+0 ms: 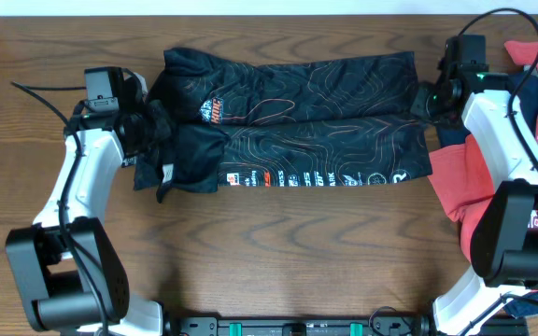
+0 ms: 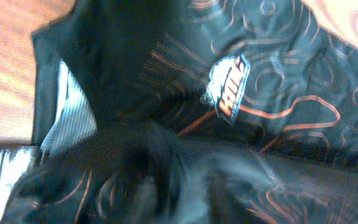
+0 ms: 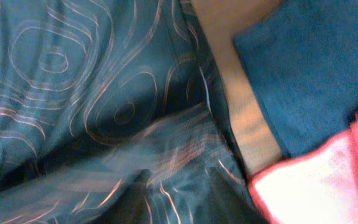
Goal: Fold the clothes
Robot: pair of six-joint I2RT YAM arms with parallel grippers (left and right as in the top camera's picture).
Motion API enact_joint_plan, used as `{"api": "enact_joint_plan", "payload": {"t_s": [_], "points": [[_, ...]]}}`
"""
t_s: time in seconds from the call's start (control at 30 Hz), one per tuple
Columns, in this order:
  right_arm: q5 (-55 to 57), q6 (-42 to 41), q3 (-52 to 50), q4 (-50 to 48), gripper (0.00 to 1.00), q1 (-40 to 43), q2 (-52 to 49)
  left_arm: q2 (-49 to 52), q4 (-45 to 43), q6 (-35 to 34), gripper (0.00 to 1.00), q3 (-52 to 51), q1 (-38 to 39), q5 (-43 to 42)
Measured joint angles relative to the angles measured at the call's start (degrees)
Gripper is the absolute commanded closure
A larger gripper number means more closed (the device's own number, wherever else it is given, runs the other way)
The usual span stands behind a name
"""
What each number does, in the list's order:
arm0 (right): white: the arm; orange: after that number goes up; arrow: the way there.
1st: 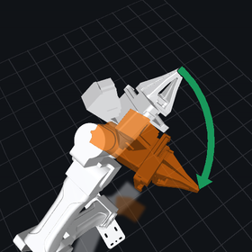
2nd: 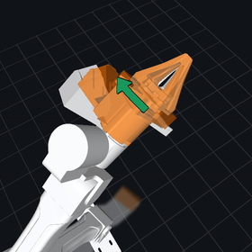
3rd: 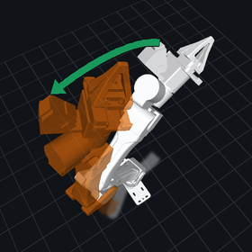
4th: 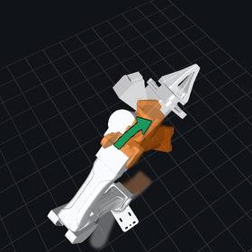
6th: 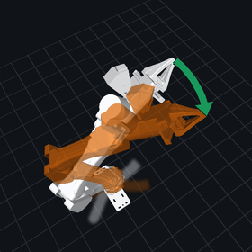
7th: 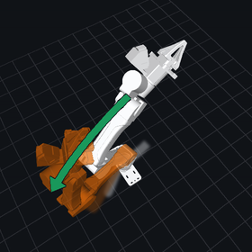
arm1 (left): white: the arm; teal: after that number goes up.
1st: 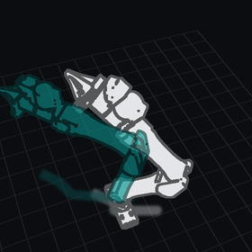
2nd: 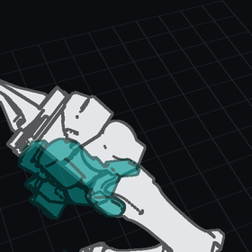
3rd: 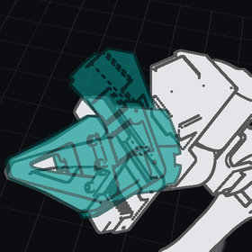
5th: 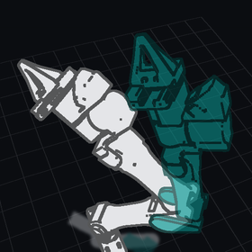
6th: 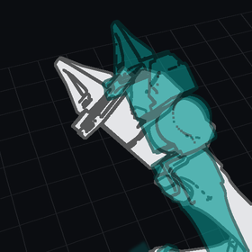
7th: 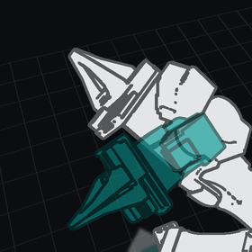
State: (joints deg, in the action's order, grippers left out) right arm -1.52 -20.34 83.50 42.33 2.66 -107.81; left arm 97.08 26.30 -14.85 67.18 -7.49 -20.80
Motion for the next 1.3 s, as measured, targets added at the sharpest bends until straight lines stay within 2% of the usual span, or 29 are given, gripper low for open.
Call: {"api": "enact_joint_plan", "payload": {"t_s": [0.13, 0.23, 0.4, 0.57, 0.8, 0.83, 0.87, 0.93, 0.97, 1.0, 1.07, 1.13, 1.3], "points": [[0.0, 0.2, 0.0, 0.7, 0.54, 0.0, -0.1, 0.3, 2.7, 0.0, 0.45, 0.0, -0.1, 0.0], [0.2, 0.3, 0.0, 5.4, 0.55, 0.0, -0.1, 0.3, 9.0, 0.3, 0.45, 0.0, -0.4, 0.9], [2.4, 0.5, -0.6, 13.4, 0.56, 0.0, -0.1, 0.3, 17.9, 0.5, 0.45, 0.0, -1.0, 10.1], [3.8, 1.2, -5.2, 11.0, 0.65, 0.0, -0.1, 0.3, 15.6, 0.1, 0.45, -0.4, -1.3, 17.2], [4.1, 1.3, -13.2, 3.6, 0.67, 0.0, -0.2, 4.9, 9.3, -0.2, 0.45, -2.8, -1.3, 19.9], [4.1, 1.4, -14.3, 2.5, 0.72, 0.0, -0.2, 6.1, 8.7, -0.2, 0.46, -3.0, -1.3, 20.0], [4.2, 1.6, -15.2, 1.5, 0.79, 0.0, -0.2, 7.4, 8.0, -0.2, 0.52, -3.2, -1.3, 20.0], [4.2, 1.9, -16.2, 0.3, 0.89, 0.0, -0.2, 9.1, 7.2, -0.4, 0.66, -3.3, -1.3, 20.2], [4.3, 1.9, -16.6, 0.0, 0.93, 0.0, -0.2, 10.1, 6.9, -0.7, 0.76, -3.3, -1.3, 20.2], [4.4, 2.0, -16.7, 0.1, 0.97, 0.0, -0.2, 10.5, 6.8, -0.5, 0.80, -3.2, -1.3, 20.3], [5.0, 1.9, -16.7, 0.6, 0.99, 0.0, -0.2, 10.7, 7.0, -0.5, 0.81, -3.1, -1.4, 20.7], [6.3, 1.7, -16.7, 2.3, 0.99, 0.0, -0.2, 10.8, 8.6, -0.3, 0.88, -2.8, -1.5, 20.9], [10.7, 0.3, -16.9, 6.5, 0.99, 0.3, -0.2, 11.0, 16.3, -1.5, 0.88, -2.4, -2.6, 22.3]]}}
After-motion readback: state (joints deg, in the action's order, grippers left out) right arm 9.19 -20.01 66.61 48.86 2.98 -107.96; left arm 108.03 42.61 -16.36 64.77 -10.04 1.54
